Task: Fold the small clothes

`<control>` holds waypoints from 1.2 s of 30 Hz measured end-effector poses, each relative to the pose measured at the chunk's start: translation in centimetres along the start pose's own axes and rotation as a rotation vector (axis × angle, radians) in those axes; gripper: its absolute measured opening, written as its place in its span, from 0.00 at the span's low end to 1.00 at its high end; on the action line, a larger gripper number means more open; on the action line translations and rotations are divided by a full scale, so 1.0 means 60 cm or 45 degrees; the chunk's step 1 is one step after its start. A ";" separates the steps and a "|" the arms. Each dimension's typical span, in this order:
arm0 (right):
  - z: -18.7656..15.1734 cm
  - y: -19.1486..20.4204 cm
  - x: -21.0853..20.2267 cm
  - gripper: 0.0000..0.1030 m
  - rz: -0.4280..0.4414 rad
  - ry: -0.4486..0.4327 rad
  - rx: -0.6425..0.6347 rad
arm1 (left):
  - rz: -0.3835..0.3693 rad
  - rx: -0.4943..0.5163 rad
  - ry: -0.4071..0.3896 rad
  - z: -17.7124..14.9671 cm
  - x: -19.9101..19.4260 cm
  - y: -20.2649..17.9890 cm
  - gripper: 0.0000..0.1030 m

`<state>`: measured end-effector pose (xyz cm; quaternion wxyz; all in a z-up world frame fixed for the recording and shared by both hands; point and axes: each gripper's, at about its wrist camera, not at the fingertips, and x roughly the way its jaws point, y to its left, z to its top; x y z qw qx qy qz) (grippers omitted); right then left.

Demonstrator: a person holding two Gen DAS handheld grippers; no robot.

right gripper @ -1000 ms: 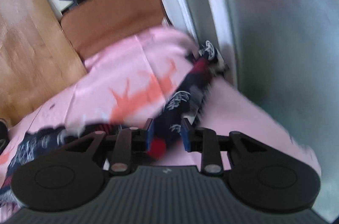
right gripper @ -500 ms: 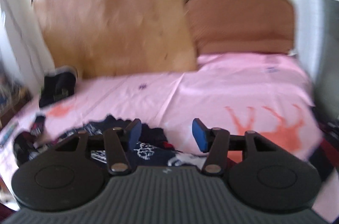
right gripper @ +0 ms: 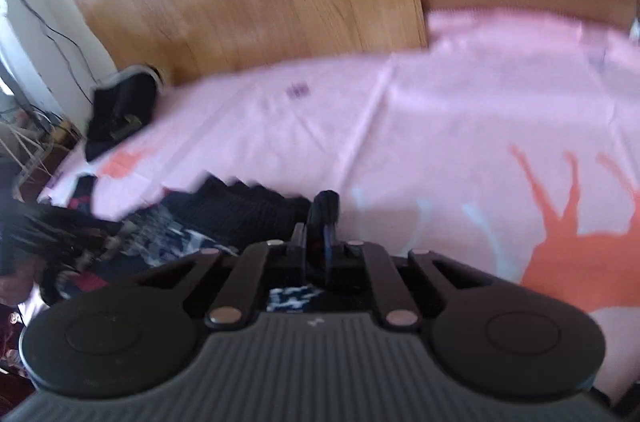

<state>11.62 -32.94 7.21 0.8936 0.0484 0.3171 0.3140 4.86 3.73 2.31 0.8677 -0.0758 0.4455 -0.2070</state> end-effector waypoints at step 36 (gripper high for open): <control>-0.200 0.061 -0.041 0.70 0.165 -0.166 0.395 | -0.140 -0.233 -0.110 -0.076 -0.031 -0.078 0.57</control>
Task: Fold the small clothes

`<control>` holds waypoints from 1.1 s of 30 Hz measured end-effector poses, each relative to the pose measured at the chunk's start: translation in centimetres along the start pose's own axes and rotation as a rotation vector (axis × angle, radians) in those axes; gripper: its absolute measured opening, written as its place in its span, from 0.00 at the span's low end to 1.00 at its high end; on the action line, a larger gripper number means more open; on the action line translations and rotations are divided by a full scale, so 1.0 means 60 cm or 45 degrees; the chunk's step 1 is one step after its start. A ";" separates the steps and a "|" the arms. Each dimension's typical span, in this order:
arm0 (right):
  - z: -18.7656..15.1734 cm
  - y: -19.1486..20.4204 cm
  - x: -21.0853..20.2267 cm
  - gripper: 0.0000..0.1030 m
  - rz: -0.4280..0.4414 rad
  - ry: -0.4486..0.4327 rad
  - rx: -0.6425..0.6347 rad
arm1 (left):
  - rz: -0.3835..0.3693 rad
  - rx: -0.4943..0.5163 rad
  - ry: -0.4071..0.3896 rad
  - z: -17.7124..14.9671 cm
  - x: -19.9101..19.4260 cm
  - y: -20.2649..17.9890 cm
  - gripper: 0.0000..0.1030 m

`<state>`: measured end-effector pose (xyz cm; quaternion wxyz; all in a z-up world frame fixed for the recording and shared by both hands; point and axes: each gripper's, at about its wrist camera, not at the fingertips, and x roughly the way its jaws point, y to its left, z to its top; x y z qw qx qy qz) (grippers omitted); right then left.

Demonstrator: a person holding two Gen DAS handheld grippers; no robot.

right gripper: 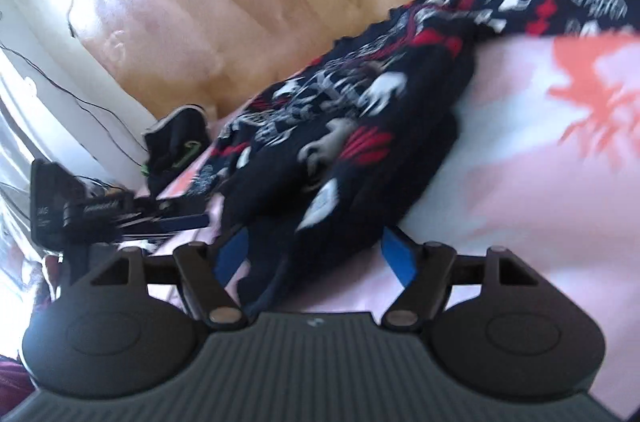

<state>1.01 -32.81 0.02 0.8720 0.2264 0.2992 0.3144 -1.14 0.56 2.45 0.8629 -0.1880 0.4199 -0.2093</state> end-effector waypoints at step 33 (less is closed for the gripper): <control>0.024 -0.127 -0.134 0.50 -0.633 -0.223 -0.194 | -0.137 -0.018 0.210 -0.079 -0.034 -0.003 0.70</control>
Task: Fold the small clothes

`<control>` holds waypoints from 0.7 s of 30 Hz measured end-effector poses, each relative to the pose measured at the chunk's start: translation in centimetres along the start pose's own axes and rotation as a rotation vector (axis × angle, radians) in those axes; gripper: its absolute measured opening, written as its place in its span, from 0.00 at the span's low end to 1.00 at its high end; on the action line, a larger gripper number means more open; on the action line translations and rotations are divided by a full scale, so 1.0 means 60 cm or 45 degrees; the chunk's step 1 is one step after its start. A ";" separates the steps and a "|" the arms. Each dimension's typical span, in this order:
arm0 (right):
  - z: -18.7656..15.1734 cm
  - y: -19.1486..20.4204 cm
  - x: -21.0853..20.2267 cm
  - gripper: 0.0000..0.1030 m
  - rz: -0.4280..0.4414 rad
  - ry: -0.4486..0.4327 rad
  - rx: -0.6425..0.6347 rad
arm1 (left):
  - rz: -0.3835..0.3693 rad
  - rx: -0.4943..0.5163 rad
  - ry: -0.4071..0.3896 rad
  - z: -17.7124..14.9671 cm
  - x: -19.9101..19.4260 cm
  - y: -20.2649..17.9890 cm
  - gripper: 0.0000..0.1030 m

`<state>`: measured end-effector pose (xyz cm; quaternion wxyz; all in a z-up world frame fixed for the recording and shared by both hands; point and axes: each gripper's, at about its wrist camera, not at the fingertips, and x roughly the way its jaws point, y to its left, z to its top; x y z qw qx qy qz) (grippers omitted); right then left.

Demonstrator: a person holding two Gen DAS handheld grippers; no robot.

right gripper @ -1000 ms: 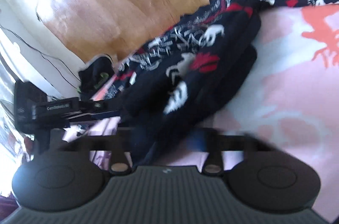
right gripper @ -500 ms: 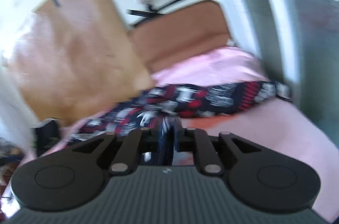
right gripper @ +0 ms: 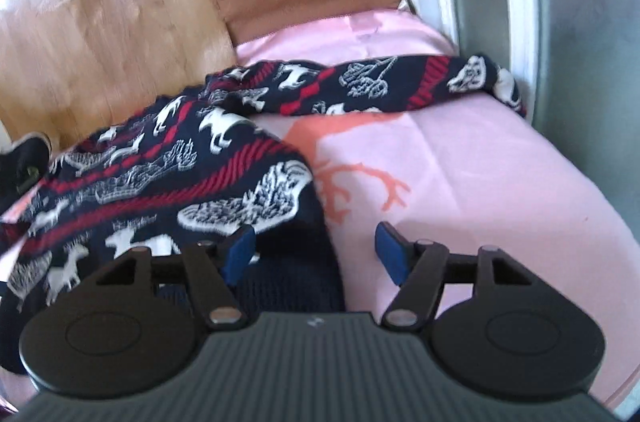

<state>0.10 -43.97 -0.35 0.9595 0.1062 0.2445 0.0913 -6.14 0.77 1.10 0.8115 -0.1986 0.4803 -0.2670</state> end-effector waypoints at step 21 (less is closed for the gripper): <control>-0.058 0.067 -0.075 0.22 0.208 0.327 -0.095 | 0.325 0.013 0.075 -0.076 -0.196 0.081 0.14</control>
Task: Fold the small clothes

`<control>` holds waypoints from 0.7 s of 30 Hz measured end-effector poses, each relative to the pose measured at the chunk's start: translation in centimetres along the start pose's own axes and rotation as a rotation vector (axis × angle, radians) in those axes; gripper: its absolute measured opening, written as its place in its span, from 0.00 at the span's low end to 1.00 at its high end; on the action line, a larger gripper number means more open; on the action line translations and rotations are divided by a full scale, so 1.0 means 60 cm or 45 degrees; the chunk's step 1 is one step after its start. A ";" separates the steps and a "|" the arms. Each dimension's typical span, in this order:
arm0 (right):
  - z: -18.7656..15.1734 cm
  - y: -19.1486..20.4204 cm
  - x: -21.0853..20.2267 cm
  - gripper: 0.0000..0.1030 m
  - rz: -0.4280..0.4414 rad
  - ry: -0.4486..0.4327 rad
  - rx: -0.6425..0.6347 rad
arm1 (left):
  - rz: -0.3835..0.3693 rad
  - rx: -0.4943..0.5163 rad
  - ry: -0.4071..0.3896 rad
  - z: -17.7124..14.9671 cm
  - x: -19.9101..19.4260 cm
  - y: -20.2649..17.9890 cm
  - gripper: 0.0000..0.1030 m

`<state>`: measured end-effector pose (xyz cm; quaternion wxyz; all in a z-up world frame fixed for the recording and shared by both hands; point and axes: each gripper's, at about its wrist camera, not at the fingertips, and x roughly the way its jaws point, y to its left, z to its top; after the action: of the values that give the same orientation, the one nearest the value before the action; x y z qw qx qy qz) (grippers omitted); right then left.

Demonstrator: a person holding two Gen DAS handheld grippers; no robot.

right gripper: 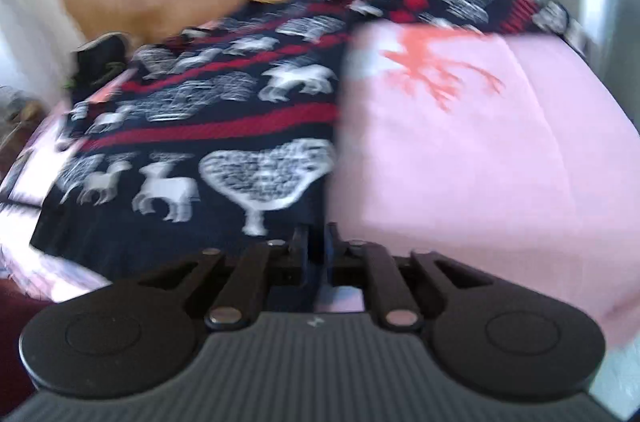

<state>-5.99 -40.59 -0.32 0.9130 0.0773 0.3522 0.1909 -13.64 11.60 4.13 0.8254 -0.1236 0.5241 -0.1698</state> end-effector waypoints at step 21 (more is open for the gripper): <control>0.261 0.498 0.239 0.50 0.730 0.036 -0.733 | 0.079 -0.378 -0.569 -0.039 -0.125 0.145 0.48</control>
<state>5.51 -7.56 10.70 0.8022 -0.0890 0.2609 0.5296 -17.39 22.56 5.99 0.8982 -0.2615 0.3517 -0.0344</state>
